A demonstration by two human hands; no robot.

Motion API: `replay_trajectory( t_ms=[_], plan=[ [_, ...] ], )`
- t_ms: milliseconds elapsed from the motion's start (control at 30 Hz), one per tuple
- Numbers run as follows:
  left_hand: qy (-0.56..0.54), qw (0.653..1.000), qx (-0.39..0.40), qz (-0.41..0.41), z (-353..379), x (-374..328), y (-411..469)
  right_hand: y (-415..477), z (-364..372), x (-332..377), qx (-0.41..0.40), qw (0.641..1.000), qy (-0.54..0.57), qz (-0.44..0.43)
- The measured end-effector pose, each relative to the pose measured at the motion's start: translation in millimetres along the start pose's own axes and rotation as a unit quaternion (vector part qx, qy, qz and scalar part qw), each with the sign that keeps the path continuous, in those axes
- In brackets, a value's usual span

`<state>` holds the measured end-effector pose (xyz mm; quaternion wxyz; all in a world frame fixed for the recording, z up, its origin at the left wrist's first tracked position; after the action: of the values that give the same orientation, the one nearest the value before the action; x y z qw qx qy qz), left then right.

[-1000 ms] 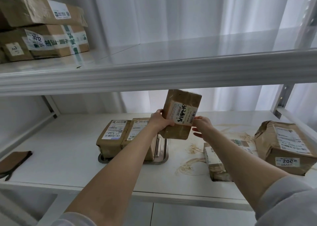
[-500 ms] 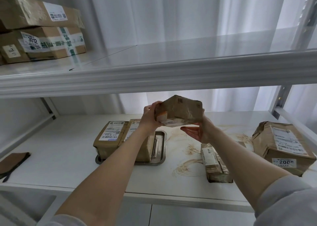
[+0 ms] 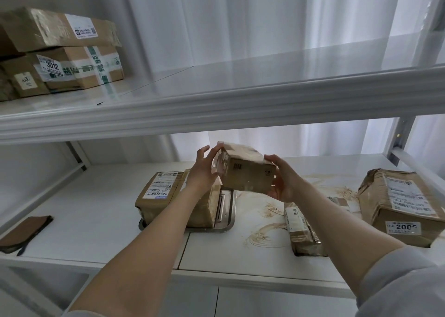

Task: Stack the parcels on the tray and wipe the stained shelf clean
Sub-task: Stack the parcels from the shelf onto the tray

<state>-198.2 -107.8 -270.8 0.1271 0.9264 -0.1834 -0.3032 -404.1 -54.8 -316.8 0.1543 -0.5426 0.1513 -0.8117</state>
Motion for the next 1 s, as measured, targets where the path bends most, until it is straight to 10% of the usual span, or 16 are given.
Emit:
replay_trajectory(
  t_ms=[233,533,1000],
  plan=[
    [-0.165,0.971,0.009,-0.172,-1.6,-2.2,0.2,-2.2,3.4,-2.7,-0.008,0.997,-0.041,-0.062],
    [-0.405,0.852,0.190,-0.271,13.2,-14.3,-16.4,-6.6,7.2,-4.6,-0.013,0.993,-0.082,-0.085],
    [-0.372,0.880,0.184,-0.232,10.1,-14.1,-16.4,-7.3,6.4,-7.9,-0.019,0.994,-0.071,-0.076]
  ],
)
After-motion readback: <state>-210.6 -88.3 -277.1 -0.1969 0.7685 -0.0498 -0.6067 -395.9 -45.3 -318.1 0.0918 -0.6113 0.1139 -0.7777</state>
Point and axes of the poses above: each hand's wrist, its own y-axis towards the middle knuckle, its own z-axis out of the palm, x = y × z, the point moved 4 cm from there along y, towards the middle knuckle, and after that the axes turned 2 degrees about -y, right-handed, at the moved point
